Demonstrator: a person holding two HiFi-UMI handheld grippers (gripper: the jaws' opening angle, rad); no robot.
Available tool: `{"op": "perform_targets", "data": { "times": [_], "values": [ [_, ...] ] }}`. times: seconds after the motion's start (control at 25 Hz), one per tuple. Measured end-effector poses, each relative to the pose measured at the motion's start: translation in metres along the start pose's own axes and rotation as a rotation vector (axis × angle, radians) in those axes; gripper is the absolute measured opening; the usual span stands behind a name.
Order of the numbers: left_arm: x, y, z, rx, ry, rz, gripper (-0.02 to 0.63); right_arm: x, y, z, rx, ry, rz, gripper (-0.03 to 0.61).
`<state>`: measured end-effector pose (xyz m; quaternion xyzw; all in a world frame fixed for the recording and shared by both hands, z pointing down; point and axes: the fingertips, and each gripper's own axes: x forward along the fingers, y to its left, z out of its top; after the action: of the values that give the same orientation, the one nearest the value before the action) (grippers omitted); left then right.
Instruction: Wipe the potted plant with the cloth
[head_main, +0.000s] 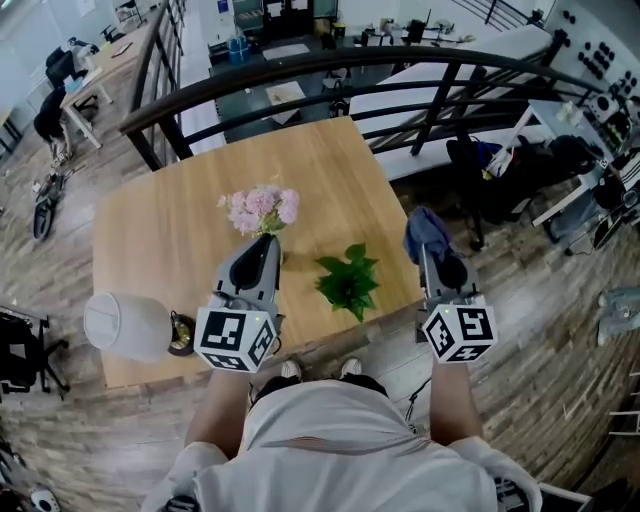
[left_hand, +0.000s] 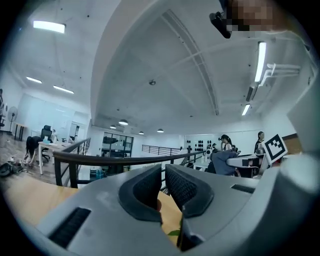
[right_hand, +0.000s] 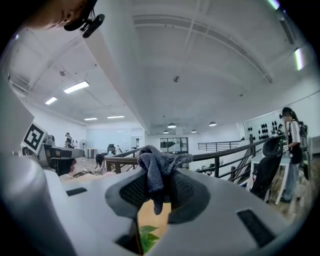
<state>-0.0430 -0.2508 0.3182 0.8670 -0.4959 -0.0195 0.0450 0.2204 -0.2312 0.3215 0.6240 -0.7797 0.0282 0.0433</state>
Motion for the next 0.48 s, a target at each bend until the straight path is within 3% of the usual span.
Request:
{"op": "perform_targets", "data": {
  "times": [0.48],
  "values": [
    [-0.010, 0.016, -0.007, -0.034, 0.007, -0.007, 0.032, 0.005, 0.020, -0.002, -0.001, 0.021, -0.003, 0.140]
  ]
}}
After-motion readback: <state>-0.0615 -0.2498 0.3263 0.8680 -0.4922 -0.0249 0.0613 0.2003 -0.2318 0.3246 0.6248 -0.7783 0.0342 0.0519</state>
